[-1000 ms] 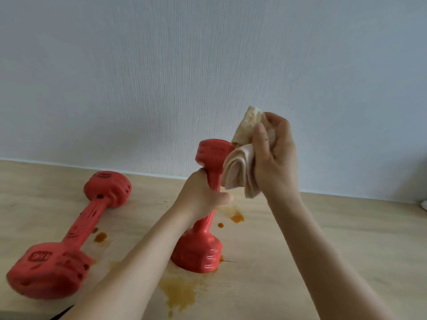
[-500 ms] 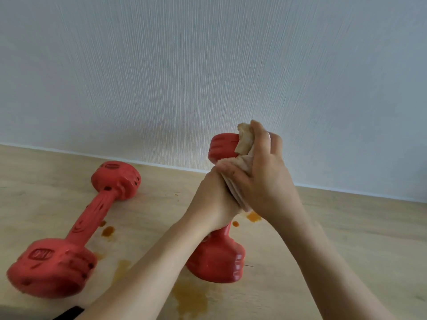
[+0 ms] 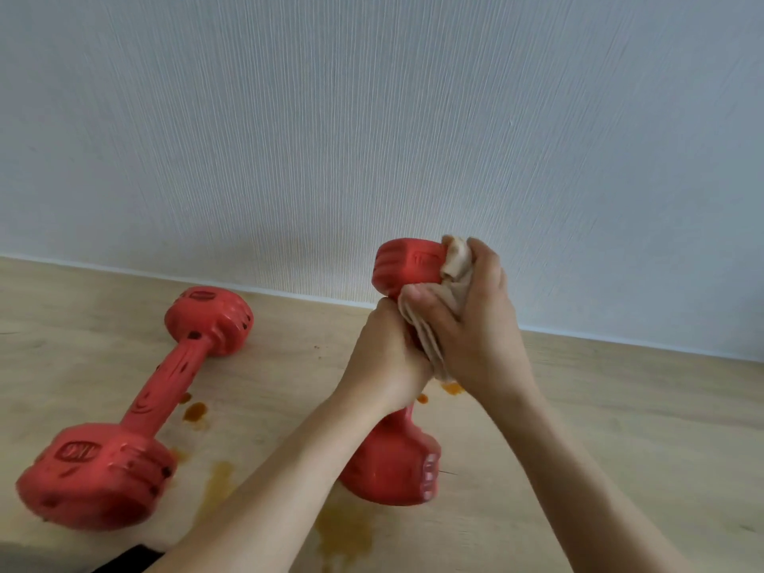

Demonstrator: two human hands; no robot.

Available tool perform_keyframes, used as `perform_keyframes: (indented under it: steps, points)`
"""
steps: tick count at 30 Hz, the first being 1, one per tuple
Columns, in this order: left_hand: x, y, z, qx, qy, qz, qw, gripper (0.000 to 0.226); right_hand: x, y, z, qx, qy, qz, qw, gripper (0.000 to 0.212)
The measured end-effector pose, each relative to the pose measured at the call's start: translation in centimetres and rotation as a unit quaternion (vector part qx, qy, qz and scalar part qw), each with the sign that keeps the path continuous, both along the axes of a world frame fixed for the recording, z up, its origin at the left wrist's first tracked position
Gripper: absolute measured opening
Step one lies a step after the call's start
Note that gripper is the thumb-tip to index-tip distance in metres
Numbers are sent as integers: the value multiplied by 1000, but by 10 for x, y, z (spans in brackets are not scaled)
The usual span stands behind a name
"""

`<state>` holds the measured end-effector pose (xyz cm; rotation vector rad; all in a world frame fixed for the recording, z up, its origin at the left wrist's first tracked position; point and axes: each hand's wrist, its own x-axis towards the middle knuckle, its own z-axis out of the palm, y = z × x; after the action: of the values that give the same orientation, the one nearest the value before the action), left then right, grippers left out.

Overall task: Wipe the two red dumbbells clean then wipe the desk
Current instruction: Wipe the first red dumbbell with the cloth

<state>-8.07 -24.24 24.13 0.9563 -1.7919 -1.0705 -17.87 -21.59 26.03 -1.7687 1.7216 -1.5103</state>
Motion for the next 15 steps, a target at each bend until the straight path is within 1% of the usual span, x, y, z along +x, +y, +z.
perform_keyframes:
  steps: [1,2,3,4,5,6,7,8,9,11,13,15]
  points:
    - [-1,3,1,-15,5,1,1000,22,9,0,5,2,38,-41,998,70]
    - [-3,4,2,-27,-3,-8,1000,35,16,0,9,1,73,-73,995,68]
    - [-3,6,3,-30,-11,-18,999,50,21,-1,11,-1,100,-96,990,68]
    - [-4,7,3,-33,-14,-15,999,56,24,-1,12,-6,112,-105,988,69]
    - [-4,6,2,-36,-9,-10,999,49,22,-1,9,-13,107,-100,989,72]
    - [-5,4,1,-36,2,-1,999,32,18,-1,8,-18,80,-79,994,76]
    - [-5,3,2,-29,13,5,999,21,12,-1,6,-18,39,-50,998,79]
    - [-5,2,1,-21,14,3,1000,18,4,-1,2,-20,-11,-16,1000,82]
    - [-5,1,1,-20,0,-7,1000,20,-6,-1,-3,-30,-63,23,997,84]
    - [-4,2,1,-16,-36,-22,999,33,-23,0,-14,-47,-143,103,983,86]
    - [-4,2,1,-5,-54,-23,998,40,-33,2,-21,-23,-212,154,965,95]
    - [-6,2,-3,16,-54,-31,998,41,-38,3,-23,18,-269,189,944,97]
